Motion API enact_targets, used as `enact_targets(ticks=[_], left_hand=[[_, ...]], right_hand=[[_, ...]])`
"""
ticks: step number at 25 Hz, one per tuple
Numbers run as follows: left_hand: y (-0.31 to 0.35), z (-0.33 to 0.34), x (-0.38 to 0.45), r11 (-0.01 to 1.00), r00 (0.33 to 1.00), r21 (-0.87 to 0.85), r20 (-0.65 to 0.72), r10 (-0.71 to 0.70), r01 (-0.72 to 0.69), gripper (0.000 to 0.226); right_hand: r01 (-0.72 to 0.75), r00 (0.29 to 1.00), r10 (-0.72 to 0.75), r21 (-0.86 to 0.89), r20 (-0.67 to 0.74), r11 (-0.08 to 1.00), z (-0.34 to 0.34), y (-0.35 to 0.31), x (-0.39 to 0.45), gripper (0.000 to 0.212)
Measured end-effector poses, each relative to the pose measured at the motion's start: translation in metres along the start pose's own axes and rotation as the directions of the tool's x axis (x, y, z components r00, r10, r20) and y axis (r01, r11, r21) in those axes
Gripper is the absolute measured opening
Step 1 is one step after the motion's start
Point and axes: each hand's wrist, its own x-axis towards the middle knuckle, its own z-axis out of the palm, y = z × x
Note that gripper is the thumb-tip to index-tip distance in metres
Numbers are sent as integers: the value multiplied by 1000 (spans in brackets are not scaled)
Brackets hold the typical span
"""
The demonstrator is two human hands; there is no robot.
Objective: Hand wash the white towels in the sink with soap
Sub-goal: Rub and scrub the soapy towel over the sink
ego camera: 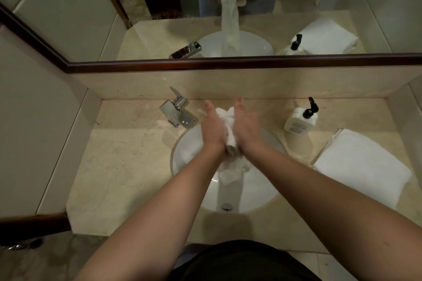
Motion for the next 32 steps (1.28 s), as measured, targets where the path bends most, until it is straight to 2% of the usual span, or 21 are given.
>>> enact_targets(ticks=[2,3,5,6,9,11,13,14,17,19,21,22,23,26,29,32], left_hand=[[-4,4,-12,999,997,21,72,27,-29,90],[-1,4,-14,999,998,24,48,36,-37,94],[4,-6,-5,999,999,20,-10,37,-37,98],[5,-12,0,997,998,35,-20,65,-65,92],[5,-32,-2,992,993,56,40,114,-116,55],[2,-46,-4,987,989,65,45,143,-146,45],[3,-59,-6,979,986,114,19,168,-169,44],[2,-64,-5,973,985,150,22,173,-174,48],[0,-77,-7,954,981,232,82,176,-191,66],[-2,-86,-10,936,976,283,115,185,-211,51],[-5,-94,-12,912,969,332,143,203,-241,35],[-6,-97,-12,908,968,339,142,208,-245,36],[-8,-101,-9,906,970,348,118,213,-241,41],[-9,-115,5,888,972,404,19,233,-221,40],[-7,-132,21,899,973,390,-27,228,-200,30],[-3,-155,36,926,989,354,-20,148,-131,22]], right_hand=[[-34,999,36,61,-29,998,-4,-2,8,63],[-46,999,47,70,-13,997,-2,-2,9,63],[-18,997,21,-37,77,999,1,4,4,63],[25,995,-15,-103,101,994,0,7,0,59],[145,988,-125,-274,91,951,-14,-1,9,41],[124,987,-77,-367,139,922,-20,-3,23,30],[112,980,-39,-378,196,919,-23,-1,24,26],[103,972,-20,-350,232,931,-23,0,20,31],[-94,945,125,-114,302,989,-12,6,14,47],[-185,904,182,-32,388,982,2,7,11,61],[-220,839,219,-58,499,974,19,8,10,93],[-218,821,230,-84,522,972,27,9,8,106],[-224,808,235,-89,540,971,36,11,7,110],[-270,791,255,-57,557,961,63,13,4,101],[-319,728,260,-21,634,947,82,13,7,101],[-291,767,291,-95,572,952,97,19,15,89]])
